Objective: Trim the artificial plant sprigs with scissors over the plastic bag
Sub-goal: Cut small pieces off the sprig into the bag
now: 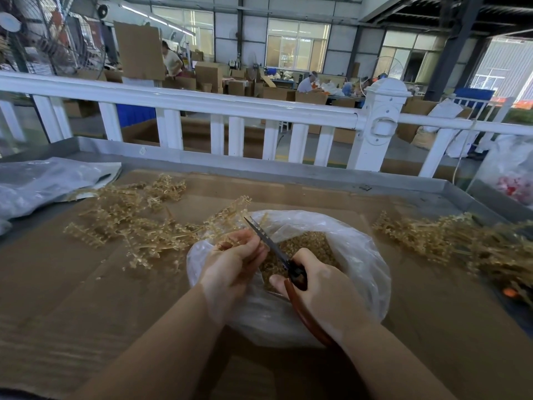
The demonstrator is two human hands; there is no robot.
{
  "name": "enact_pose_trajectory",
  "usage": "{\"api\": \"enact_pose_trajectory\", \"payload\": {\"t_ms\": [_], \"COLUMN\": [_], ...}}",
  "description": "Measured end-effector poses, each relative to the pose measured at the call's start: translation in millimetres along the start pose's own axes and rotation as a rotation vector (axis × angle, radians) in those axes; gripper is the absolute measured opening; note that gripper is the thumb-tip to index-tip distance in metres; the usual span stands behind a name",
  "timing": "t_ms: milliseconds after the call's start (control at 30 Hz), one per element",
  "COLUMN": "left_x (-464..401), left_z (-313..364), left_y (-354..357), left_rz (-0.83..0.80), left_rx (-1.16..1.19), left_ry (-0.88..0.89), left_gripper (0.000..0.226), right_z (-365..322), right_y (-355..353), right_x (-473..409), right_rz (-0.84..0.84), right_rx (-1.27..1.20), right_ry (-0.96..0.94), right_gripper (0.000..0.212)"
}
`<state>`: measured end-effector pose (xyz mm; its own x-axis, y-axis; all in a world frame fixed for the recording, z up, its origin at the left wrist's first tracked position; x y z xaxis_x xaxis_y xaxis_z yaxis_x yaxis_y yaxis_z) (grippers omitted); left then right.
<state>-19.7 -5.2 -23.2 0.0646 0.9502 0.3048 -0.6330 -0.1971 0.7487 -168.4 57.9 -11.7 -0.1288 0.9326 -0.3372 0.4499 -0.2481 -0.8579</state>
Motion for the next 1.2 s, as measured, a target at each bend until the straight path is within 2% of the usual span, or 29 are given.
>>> {"api": "enact_pose_trajectory", "payload": {"t_ms": [267,433,833,1033,1200], "left_x": [-2.5,-10.1,-17.7,-17.7,-15.6], "left_z": [-5.0,-4.9,-9.3,-7.7,-10.0], "left_y": [-1.3,8.7,9.6,10.2,7.6], "left_rz": [0.006,-0.041,-0.037,-0.044,-0.067], "left_rx": [-0.032,-0.009,-0.062,-0.078,-0.06], "left_ry": [-0.03,0.001,0.026,-0.002,0.021], "left_gripper": [0.014,0.011,0.013,0.027,0.015], "right_z": [1.8,8.8,20.7,22.1,23.0], "right_y": [9.7,6.8,15.0,16.0,16.2], "right_x": [-5.4,-15.2,-18.8,-18.9,-19.0], "right_rz": [0.01,0.024,0.064,0.052,0.043], "right_rx": [0.04,0.055,0.046,0.055,0.068], "right_ry": [-0.014,-0.008,-0.055,-0.067,-0.069], "right_gripper": [0.035,0.031,0.03,0.031,0.032]}}
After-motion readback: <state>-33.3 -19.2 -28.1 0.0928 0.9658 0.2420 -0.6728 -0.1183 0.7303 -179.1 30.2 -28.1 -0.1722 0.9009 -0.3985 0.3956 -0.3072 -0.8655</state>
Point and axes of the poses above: each hand's wrist, its own x-axis away from the middle knuckle, its own y-axis out of the palm, z = x × y, the point moved 1 cm from there along -x, towards the middle knuckle, and after that the axes turned 7 degrees about x, right-handed, at the moved point
